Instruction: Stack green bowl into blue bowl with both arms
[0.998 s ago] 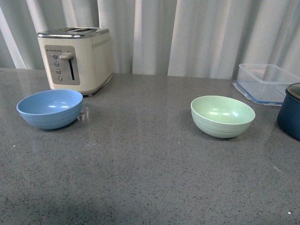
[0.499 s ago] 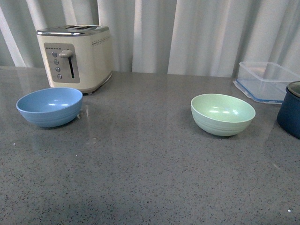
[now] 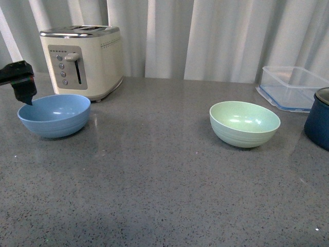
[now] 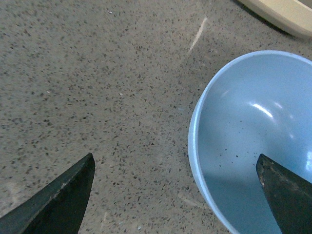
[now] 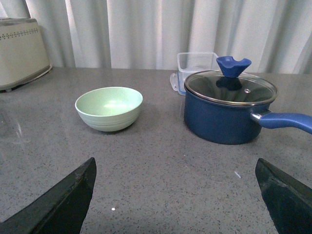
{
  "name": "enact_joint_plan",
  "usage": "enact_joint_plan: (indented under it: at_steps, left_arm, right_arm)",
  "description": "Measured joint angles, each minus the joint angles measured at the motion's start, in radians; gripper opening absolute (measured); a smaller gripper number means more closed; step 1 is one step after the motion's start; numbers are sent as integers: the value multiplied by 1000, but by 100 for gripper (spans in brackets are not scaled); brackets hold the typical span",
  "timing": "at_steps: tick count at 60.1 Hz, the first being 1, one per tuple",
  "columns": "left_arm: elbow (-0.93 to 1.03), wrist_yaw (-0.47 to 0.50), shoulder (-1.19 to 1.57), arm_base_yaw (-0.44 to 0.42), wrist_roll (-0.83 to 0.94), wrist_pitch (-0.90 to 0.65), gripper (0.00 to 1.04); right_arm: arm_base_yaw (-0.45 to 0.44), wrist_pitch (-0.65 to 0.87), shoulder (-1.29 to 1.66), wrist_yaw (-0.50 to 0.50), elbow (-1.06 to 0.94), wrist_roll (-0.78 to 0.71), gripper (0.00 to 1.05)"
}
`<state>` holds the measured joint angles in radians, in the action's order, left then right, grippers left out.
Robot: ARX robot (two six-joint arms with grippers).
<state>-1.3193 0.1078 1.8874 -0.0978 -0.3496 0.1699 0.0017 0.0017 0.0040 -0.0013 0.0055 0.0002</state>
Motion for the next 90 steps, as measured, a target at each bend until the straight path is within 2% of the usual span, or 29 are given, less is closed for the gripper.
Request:
enact_joint_plan:
  at_steps: [17, 54, 69, 90]
  left_arm:
    - [-63, 53, 106, 41, -11, 13, 97]
    - [-97, 52, 113, 50, -39, 40, 4]
    - [-79, 26, 37, 85, -16, 39, 4]
    - [-85, -22, -56, 246, 26, 39, 4]
  right_arm:
    - [0, 0, 0, 0, 0, 0, 95]
    - [0, 0, 0, 0, 0, 0, 95]
    - [0, 0, 0, 0, 0, 0, 95]
    - [0, 0, 0, 0, 0, 0, 95]
